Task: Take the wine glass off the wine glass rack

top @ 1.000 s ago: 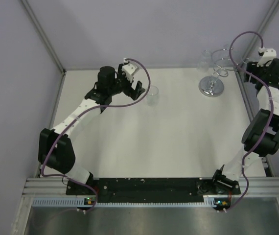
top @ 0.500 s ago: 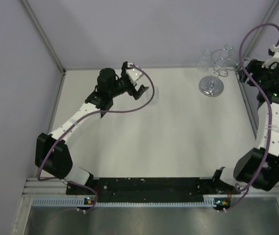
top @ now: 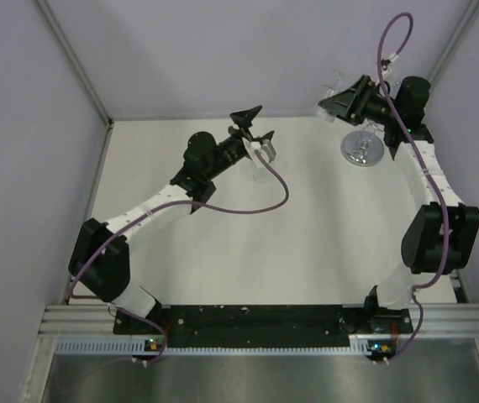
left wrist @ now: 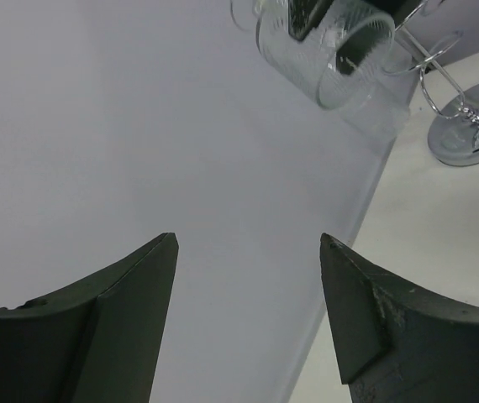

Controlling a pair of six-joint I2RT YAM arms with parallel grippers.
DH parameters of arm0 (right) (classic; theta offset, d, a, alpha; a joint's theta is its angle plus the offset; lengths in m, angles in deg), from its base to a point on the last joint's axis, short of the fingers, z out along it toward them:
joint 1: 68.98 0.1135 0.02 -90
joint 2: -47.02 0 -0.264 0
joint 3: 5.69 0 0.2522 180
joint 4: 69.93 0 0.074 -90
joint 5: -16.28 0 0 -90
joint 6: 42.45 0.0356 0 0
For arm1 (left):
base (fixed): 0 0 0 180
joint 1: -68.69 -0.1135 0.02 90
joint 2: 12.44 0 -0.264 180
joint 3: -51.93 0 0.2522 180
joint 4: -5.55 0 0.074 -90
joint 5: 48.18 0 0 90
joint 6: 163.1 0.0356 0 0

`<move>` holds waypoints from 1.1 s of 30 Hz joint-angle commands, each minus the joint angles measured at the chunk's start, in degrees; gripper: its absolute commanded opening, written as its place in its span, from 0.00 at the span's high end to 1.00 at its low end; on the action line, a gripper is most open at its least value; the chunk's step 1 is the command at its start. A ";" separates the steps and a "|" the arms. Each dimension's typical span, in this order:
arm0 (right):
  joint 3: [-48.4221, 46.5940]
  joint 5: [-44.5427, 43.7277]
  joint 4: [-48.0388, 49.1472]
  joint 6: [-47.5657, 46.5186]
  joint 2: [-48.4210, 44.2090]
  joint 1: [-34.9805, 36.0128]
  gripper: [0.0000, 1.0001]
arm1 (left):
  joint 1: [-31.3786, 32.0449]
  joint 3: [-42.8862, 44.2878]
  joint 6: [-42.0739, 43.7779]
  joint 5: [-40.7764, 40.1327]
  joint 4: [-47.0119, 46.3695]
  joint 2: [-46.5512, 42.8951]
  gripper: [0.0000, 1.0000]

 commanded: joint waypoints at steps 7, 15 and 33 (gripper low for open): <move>-9.24 4.15 13.83 22.77 7.83 6.72 1.00 | 3.45 1.53 12.01 -3.35 -12.89 5.28 0.28; -11.98 5.47 17.35 22.69 11.00 10.14 1.00 | 3.45 6.89 11.06 -5.81 -15.80 9.94 0.32; -14.79 6.70 15.32 21.63 13.20 11.11 1.00 | 2.92 19.10 11.50 -9.68 -16.77 20.22 0.92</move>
